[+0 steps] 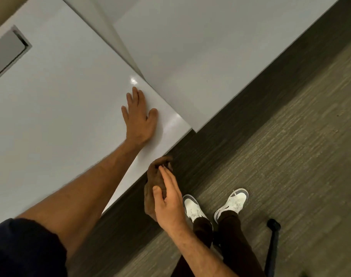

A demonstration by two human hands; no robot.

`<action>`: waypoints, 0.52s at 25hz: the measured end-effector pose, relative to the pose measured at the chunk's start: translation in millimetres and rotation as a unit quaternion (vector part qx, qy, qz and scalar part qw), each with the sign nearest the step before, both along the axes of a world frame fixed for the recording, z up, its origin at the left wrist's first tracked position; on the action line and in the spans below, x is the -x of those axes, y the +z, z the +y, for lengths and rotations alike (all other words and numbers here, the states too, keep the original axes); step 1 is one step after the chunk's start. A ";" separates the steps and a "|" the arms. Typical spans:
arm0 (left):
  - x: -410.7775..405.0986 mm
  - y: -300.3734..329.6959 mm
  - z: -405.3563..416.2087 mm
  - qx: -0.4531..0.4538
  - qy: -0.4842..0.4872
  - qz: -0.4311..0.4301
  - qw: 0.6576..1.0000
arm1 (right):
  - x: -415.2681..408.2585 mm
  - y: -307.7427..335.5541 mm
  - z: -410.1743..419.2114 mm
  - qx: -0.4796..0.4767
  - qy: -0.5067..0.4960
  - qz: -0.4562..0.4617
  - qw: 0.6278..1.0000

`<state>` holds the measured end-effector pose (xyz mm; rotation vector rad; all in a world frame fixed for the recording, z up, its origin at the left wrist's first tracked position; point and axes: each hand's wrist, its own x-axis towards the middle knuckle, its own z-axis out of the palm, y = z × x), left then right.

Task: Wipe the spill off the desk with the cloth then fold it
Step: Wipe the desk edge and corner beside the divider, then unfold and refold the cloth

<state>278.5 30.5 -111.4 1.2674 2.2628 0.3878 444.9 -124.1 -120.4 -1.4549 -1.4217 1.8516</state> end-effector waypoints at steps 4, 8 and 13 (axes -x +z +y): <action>-6.1 41.3 -62.2 -0.027 0.038 -0.143 0.989 | -25.8 32.0 6.7 -0.037 0.053 0.008 0.998; -17.0 89.6 -124.6 -0.034 0.058 -0.167 0.984 | -35.2 93.4 25.8 -0.086 0.119 -0.007 0.989; -17.8 169.9 -165.2 -0.093 0.074 -0.184 0.976 | -29.3 190.3 43.3 -0.143 0.225 -0.046 0.963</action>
